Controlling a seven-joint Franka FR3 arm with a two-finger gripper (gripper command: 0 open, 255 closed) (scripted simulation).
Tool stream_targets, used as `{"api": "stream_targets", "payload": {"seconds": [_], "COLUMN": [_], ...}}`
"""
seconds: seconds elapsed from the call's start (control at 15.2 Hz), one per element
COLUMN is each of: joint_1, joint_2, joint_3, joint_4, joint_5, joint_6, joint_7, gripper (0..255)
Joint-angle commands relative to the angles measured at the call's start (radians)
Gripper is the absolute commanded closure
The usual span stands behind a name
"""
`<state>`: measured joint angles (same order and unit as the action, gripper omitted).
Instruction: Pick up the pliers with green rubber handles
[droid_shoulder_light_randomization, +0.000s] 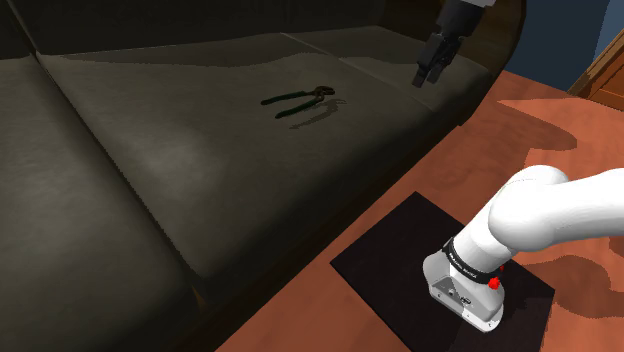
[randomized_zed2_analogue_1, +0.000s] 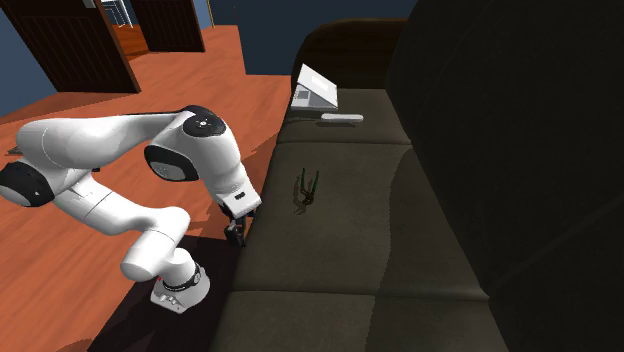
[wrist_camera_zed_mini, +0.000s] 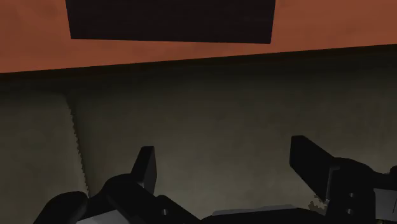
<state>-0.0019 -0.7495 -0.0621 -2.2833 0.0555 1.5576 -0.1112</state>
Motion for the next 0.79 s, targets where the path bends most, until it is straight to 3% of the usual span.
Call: {"api": "stream_targets", "payload": {"seconds": [0.0,0.33,0.73], "joint_1": [0.0,-0.027,-0.074], "joint_2": [0.0,0.025,0.135], "joint_3": [0.0,0.154,0.334], "joint_4": [0.0,0.016,0.109], "joint_5": [0.0,0.09,0.159], "joint_6": [0.0,0.035,0.089], "joint_7": [0.0,0.305,0.669], "gripper": [0,0,0]}}
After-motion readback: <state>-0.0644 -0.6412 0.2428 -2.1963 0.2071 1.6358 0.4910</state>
